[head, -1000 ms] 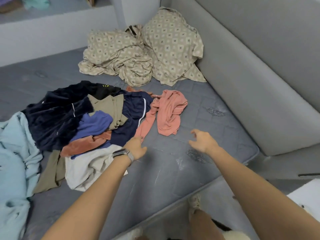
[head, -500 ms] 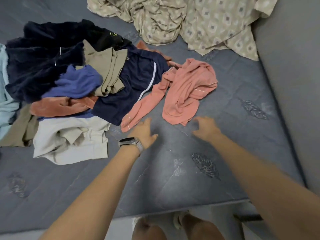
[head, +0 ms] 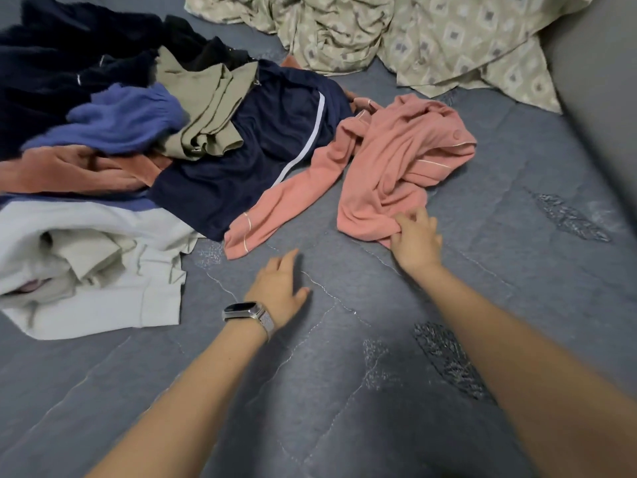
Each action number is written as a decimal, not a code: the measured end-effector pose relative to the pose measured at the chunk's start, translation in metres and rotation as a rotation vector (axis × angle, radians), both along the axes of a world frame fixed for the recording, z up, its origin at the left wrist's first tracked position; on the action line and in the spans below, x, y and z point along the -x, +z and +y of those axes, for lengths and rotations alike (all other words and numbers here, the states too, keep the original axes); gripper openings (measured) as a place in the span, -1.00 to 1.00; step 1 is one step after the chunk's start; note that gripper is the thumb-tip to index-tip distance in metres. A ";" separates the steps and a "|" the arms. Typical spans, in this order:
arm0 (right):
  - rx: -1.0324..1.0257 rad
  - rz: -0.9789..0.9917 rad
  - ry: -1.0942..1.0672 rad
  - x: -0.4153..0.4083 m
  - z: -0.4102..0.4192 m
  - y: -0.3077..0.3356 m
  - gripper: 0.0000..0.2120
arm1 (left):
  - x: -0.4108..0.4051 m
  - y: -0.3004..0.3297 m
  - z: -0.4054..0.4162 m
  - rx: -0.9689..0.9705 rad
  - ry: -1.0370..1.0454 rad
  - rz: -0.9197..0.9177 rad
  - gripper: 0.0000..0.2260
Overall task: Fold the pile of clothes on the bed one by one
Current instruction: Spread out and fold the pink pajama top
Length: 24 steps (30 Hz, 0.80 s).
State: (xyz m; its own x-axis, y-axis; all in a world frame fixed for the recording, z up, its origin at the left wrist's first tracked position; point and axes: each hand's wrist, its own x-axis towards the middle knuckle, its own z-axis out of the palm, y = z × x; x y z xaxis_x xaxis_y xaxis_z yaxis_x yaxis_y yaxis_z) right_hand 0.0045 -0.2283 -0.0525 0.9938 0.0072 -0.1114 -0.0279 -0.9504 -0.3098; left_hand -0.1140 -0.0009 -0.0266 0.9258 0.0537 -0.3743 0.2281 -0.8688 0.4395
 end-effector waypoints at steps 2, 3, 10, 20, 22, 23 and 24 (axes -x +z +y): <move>-0.215 -0.044 -0.074 0.006 0.001 0.006 -0.69 | 0.007 -0.005 -0.002 -0.004 -0.002 -0.039 -0.37; -0.381 -0.062 -0.121 0.010 0.001 0.013 -0.64 | 0.013 -0.007 -0.003 0.000 0.002 -0.054 -0.38; -1.108 0.149 -0.459 0.083 0.000 0.055 -0.59 | 0.079 0.014 -0.037 0.189 0.129 -0.103 -0.44; -1.324 0.565 -0.086 0.251 -0.009 0.118 -0.78 | 0.183 0.063 -0.094 0.564 0.228 -0.322 -0.64; -1.369 0.548 -0.084 0.260 -0.020 0.126 -0.77 | 0.193 0.071 -0.094 0.560 0.280 -0.366 -0.79; -1.348 0.529 -0.079 0.263 -0.028 0.132 -0.75 | 0.196 0.075 -0.092 0.567 0.306 -0.380 -0.77; -1.274 0.499 -0.051 0.264 -0.036 0.137 -0.74 | 0.199 0.084 -0.091 0.576 0.313 -0.392 -0.75</move>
